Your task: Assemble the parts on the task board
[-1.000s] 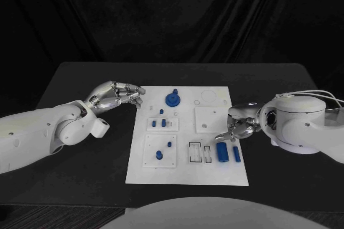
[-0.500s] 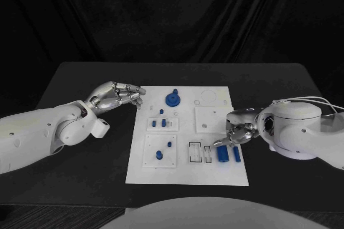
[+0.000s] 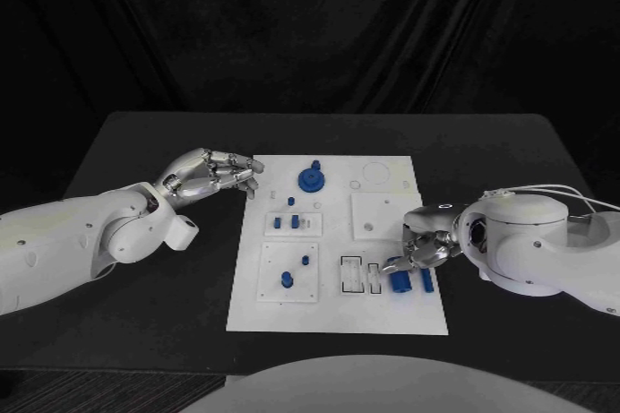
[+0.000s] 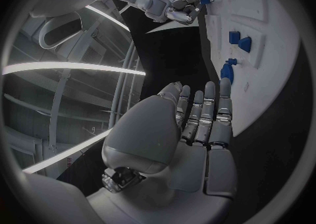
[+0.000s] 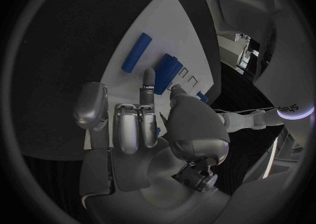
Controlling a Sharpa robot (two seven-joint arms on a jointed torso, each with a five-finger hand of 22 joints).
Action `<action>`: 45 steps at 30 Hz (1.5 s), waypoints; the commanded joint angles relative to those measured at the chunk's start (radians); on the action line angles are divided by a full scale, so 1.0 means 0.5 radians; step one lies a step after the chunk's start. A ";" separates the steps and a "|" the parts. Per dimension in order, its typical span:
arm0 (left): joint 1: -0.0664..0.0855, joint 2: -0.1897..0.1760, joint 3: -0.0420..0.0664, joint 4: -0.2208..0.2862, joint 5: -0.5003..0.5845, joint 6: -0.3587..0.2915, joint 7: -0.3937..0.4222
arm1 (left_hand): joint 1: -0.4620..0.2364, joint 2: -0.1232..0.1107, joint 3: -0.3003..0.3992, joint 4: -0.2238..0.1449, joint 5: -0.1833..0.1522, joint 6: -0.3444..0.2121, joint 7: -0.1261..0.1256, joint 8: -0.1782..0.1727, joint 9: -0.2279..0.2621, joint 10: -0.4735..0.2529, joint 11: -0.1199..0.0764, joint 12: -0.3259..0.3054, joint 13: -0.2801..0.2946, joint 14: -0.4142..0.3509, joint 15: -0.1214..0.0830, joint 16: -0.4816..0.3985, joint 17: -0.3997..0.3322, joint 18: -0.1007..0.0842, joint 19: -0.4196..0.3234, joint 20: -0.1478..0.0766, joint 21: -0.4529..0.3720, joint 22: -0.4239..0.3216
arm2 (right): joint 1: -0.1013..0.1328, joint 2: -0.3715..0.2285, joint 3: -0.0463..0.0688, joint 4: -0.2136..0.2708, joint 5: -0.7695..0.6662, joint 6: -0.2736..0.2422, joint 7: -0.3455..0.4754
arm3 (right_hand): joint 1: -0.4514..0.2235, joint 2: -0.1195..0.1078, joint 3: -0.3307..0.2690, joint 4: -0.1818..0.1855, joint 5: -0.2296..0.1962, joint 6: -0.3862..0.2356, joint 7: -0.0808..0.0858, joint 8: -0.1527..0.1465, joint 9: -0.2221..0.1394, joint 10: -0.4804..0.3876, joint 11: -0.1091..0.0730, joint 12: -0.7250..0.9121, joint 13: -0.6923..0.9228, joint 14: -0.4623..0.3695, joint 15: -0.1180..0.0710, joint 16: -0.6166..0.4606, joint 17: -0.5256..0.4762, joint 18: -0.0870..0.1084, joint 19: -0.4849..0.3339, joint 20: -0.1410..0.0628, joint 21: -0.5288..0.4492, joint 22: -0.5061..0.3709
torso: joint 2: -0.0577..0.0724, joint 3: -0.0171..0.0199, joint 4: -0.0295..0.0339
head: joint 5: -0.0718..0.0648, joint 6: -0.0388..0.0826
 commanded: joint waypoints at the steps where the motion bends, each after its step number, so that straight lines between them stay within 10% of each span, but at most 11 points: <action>1: -0.004 0.002 0.002 0.003 0.017 0.030 0.011 | -0.005 0.018 0.011 0.001 0.007 -0.005 0.008 0.009 -0.003 -0.003 0.007 0.011 -0.002 -0.011 0.002 -0.003 -0.003 -0.033 -0.011 0.002 -0.013 0.002 | -0.010 0.008 0.000 -0.005 -0.013 -0.041 0.011 | 0.065 -0.007 0.009 -0.033 0.009 -0.041 0.005 -0.024 0.006 0.204 -0.003 0.005 0.527 0.188 -0.006 -0.014 0.414 0.031 -0.019 0.005 -0.027 0.254 | 0.000 -0.0002 -0.001 | 0.003 0.000; 11: -0.006 -0.002 0.002 0.006 0.017 0.034 0.007 | -0.005 0.020 0.014 -0.001 0.009 -0.007 0.009 0.009 -0.003 -0.004 0.009 0.012 -0.003 -0.012 0.002 -0.003 -0.004 -0.033 -0.011 0.001 -0.013 0.004 | -0.041 0.027 0.000 -0.020 -0.013 0.051 -0.002 | 0.319 -0.029 0.057 -0.219 0.364 -0.178 0.043 -0.095 0.022 0.204 0.028 0.005 0.527 0.176 0.018 -0.049 0.344 0.041 -0.026 0.024 -0.105 0.234 | 0.000 -0.0002 0.000 | 0.008 0.000; 19: -0.006 -0.003 0.002 0.008 0.017 0.039 0.003 | -0.007 0.023 0.020 -0.002 0.013 -0.009 0.011 0.008 -0.004 -0.006 0.012 0.012 -0.006 -0.012 0.002 -0.002 -0.005 -0.034 -0.012 0.001 -0.013 0.007 | -0.046 0.033 0.000 -0.031 -0.011 0.107 -0.032 | 0.369 -0.018 0.070 -0.276 0.438 -0.304 0.080 -0.133 0.046 0.204 0.059 0.005 0.527 0.174 0.043 -0.055 0.329 0.042 -0.024 0.044 -0.129 0.230 | 0.000 -0.0004 0.000 | 0.012 0.000; 27: -0.007 0.001 0.002 0.009 0.017 0.045 0.001 | -0.011 0.030 0.029 -0.003 0.025 -0.013 0.013 0.008 -0.005 -0.009 0.016 0.012 -0.011 -0.013 0.003 0.000 -0.007 -0.035 -0.013 0.000 -0.013 0.013 | -0.047 0.048 0.000 -0.046 -0.009 0.120 -0.042 | 0.450 -0.006 0.114 -0.384 0.699 -0.507 0.135 -0.171 0.101 0.204 0.106 0.005 0.527 0.171 0.081 -0.059 0.316 0.044 -0.020 0.077 -0.155 0.228 | 0.000 -0.0003 0.000 | 0.010 0.000; 33: -0.008 -0.001 0.002 0.008 0.017 0.051 -0.006 | -0.011 0.031 0.031 -0.003 0.028 -0.014 0.013 0.008 -0.005 -0.009 0.016 0.012 -0.012 -0.013 0.003 0.000 -0.007 -0.035 -0.013 0.000 -0.013 0.014 | -0.048 0.062 0.000 -0.060 -0.008 0.122 -0.048 | 0.485 -0.004 0.189 -0.480 1.087 -0.620 0.140 -0.051 0.245 0.204 0.104 0.005 0.527 0.170 0.083 -0.060 0.308 0.047 -0.016 0.081 -0.169 0.229 | -0.001 -0.0003 0.000 | 0.017 0.000; 35: -0.008 -0.002 0.002 0.008 0.017 0.054 -0.008 | -0.011 0.033 0.036 -0.006 0.035 -0.015 0.013 0.009 -0.005 -0.009 0.017 0.013 -0.015 -0.013 0.002 0.001 -0.008 -0.036 -0.013 -0.001 -0.013 0.018 | -0.049 0.066 0.000 -0.061 -0.008 0.116 -0.047 | 0.525 -0.014 0.273 -0.546 1.440 -0.712 0.138 0.020 0.344 0.204 0.087 0.005 0.527 0.167 0.063 -0.064 0.298 0.050 -0.018 0.067 -0.183 0.228 | -0.001 -0.0004 0.000 | 0.020 0.000; 40: -0.008 -0.003 0.002 0.010 0.017 0.057 -0.014 | -0.010 0.034 0.043 -0.010 0.044 -0.016 0.013 0.010 -0.005 -0.010 0.018 0.014 -0.018 -0.013 0.002 0.002 -0.010 -0.036 -0.014 -0.002 -0.012 0.023 | -0.051 0.072 0.000 -0.064 -0.001 0.061 -0.032 | 0.447 -0.023 0.440 -0.629 1.583 -0.914 0.150 0.252 0.624 0.204 0.097 0.005 0.527 0.168 0.078 -0.059 0.300 0.050 -0.014 0.071 -0.198 0.229 | 0.000 -0.0006 0.000 | 0.021 0.000; 45: -0.008 -0.004 0.002 0.010 0.017 0.060 -0.021 | -0.010 0.036 0.048 -0.012 0.050 -0.017 0.013 0.010 -0.005 -0.010 0.019 0.015 -0.020 -0.013 0.002 0.003 -0.011 -0.036 -0.014 -0.003 -0.012 0.026 | -0.052 0.067 0.001 -0.059 0.076 -0.067 -0.002 | 0.371 -0.022 0.581 -0.666 1.774 -0.948 0.148 0.349 0.723 0.204 0.111 0.005 0.527 0.168 0.085 -0.057 0.298 0.044 -0.002 0.081 -0.173 0.237 | -0.001 -0.0001 0.000 | 0.022 0.000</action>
